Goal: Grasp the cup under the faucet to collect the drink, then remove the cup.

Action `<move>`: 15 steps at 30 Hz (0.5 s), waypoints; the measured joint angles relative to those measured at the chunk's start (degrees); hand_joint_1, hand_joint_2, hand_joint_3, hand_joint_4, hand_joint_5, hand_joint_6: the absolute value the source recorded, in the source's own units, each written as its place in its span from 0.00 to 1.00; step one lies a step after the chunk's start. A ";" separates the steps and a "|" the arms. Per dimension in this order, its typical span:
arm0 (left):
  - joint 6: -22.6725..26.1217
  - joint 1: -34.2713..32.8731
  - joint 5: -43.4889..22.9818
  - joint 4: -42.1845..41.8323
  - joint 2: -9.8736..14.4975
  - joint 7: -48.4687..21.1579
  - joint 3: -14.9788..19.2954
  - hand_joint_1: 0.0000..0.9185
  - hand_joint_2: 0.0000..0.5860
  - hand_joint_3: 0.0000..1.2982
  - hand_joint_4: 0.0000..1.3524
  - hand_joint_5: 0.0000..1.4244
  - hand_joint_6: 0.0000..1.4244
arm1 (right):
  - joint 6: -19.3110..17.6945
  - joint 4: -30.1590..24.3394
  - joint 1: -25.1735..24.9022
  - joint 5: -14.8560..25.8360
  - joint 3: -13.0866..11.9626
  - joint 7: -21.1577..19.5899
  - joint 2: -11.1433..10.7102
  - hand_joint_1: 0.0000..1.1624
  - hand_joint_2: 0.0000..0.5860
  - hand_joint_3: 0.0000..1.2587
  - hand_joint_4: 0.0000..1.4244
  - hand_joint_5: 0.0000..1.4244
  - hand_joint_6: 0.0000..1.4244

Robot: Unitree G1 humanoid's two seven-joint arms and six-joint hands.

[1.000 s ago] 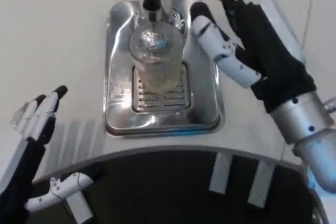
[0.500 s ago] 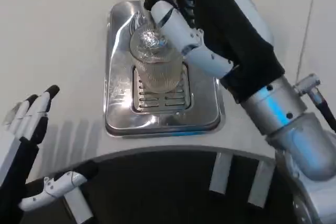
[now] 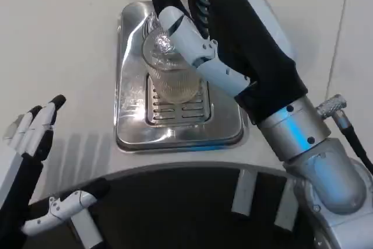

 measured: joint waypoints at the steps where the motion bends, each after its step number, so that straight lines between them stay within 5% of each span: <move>1: 0.00 0.02 0.00 0.00 0.00 0.00 0.01 0.00 0.12 0.00 0.00 0.00 0.00 | 0.08 0.04 0.02 0.00 0.01 -0.08 0.11 0.30 0.98 0.00 0.00 0.00 0.00; 15: -0.20 0.11 -0.28 0.85 -0.12 0.32 0.31 0.00 0.12 0.00 0.00 0.00 0.00 | 2.22 2.39 -1.85 0.88 0.36 1.89 -0.33 0.17 0.91 0.00 0.00 0.00 0.00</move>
